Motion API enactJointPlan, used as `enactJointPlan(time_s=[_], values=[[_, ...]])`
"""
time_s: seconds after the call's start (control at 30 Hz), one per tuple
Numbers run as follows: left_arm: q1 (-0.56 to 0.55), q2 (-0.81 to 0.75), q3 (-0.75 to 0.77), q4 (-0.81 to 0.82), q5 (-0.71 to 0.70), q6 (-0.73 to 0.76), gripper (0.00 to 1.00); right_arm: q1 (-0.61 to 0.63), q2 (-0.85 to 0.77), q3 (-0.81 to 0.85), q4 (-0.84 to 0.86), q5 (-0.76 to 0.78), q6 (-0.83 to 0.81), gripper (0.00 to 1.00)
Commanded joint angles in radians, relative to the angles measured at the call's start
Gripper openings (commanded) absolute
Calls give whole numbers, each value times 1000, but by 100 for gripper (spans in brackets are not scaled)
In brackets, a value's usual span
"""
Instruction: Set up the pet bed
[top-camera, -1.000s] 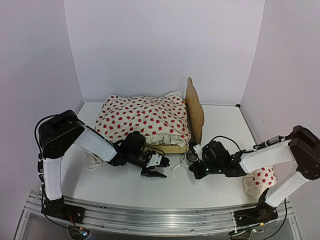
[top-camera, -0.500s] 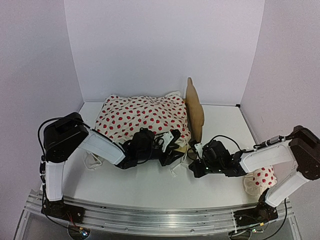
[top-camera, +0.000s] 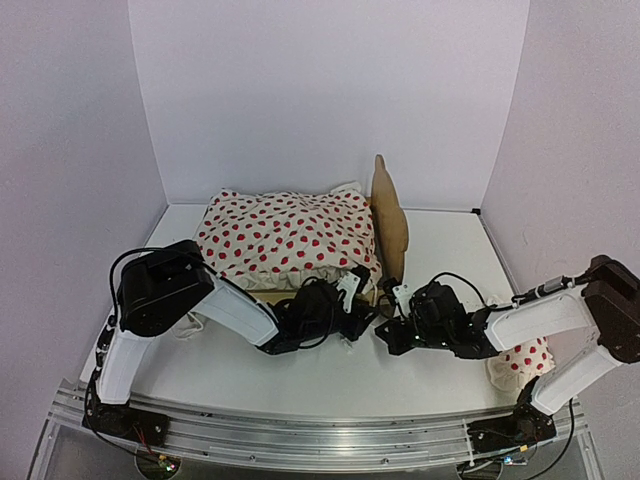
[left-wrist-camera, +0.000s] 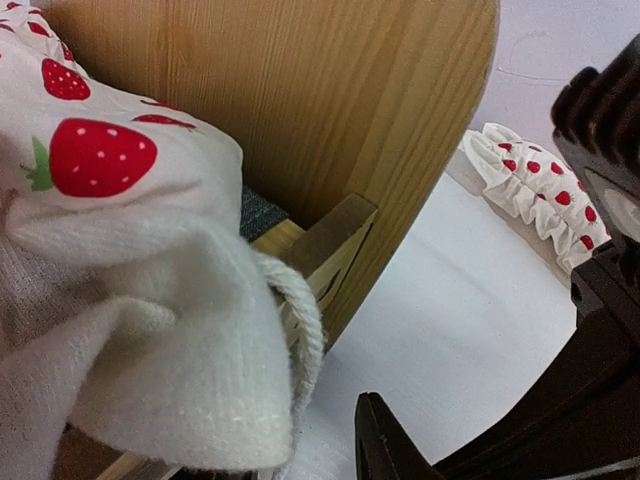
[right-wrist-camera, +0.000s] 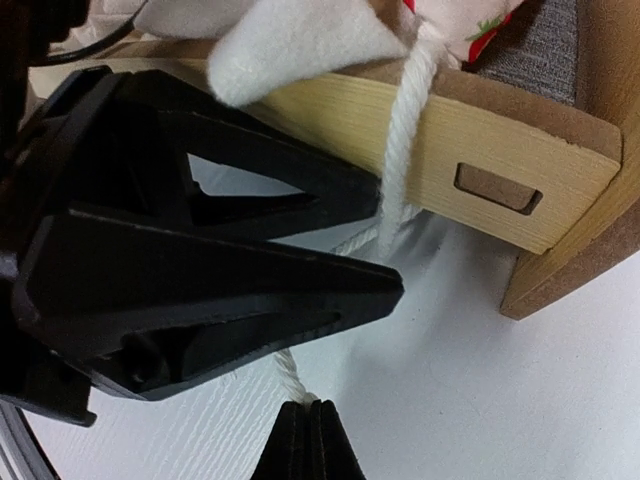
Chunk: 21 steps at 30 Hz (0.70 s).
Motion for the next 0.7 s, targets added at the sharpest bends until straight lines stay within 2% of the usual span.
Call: enactJointPlan(time_s=[0.0,0.17,0.4,0.67], values=[[17,32,65,6,-107,-54,27,4,-2,-10,52,-23,1,0],[17,30,66,18,-98,-25,1,1,-9,-15,52,-14,-5,0],[25,-75,-17,-29,-47,33,0,-54,-4,23,37,2,-8,0],[62,-188,-101,-116,119,70,0,-76,95,171,28,-30,-104,0]])
